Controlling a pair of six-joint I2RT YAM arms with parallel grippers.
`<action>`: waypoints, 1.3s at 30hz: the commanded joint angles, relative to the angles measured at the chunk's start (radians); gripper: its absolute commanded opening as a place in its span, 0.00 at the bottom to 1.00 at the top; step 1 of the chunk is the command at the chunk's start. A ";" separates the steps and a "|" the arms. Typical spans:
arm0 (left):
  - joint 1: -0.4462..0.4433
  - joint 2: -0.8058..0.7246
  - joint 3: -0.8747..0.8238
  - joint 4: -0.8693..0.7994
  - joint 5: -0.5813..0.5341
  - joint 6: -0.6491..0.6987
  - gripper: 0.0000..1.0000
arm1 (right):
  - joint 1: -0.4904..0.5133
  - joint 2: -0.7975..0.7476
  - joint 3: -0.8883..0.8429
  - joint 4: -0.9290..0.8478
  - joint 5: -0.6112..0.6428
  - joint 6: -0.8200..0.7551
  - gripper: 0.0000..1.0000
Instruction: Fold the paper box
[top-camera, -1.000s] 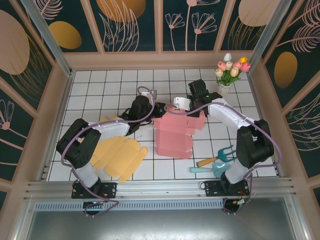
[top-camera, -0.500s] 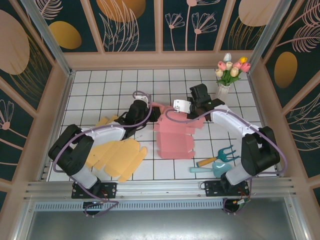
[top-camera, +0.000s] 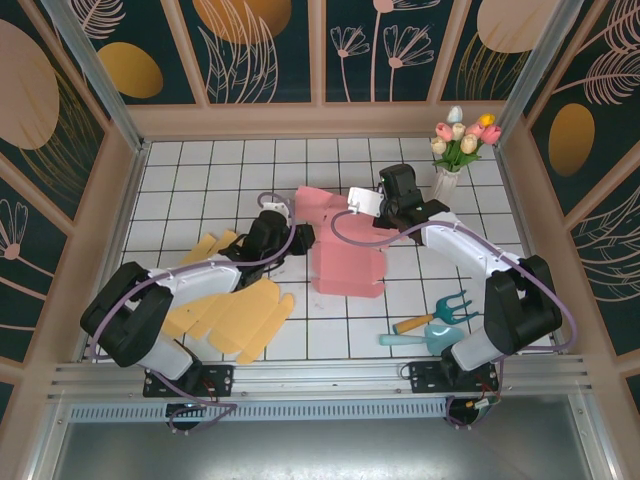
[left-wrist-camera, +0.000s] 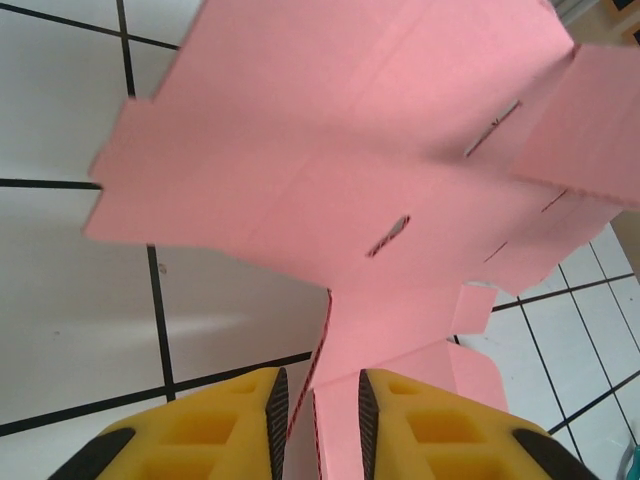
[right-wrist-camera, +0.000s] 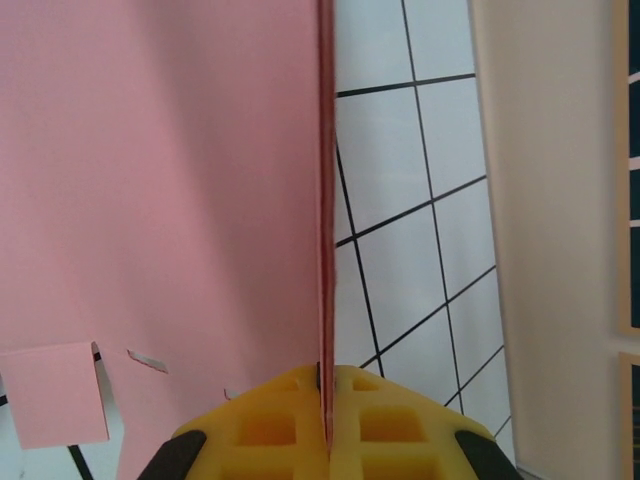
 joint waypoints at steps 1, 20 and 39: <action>-0.014 0.028 0.008 -0.006 -0.014 0.011 0.28 | -0.001 0.002 -0.005 0.033 0.033 0.037 0.00; -0.054 0.164 0.153 0.033 0.006 0.009 0.22 | -0.002 0.013 -0.041 0.045 -0.019 0.045 0.00; -0.052 -0.383 -0.290 0.102 -0.517 0.203 0.24 | 0.104 -0.144 -0.315 0.505 0.129 -0.252 0.00</action>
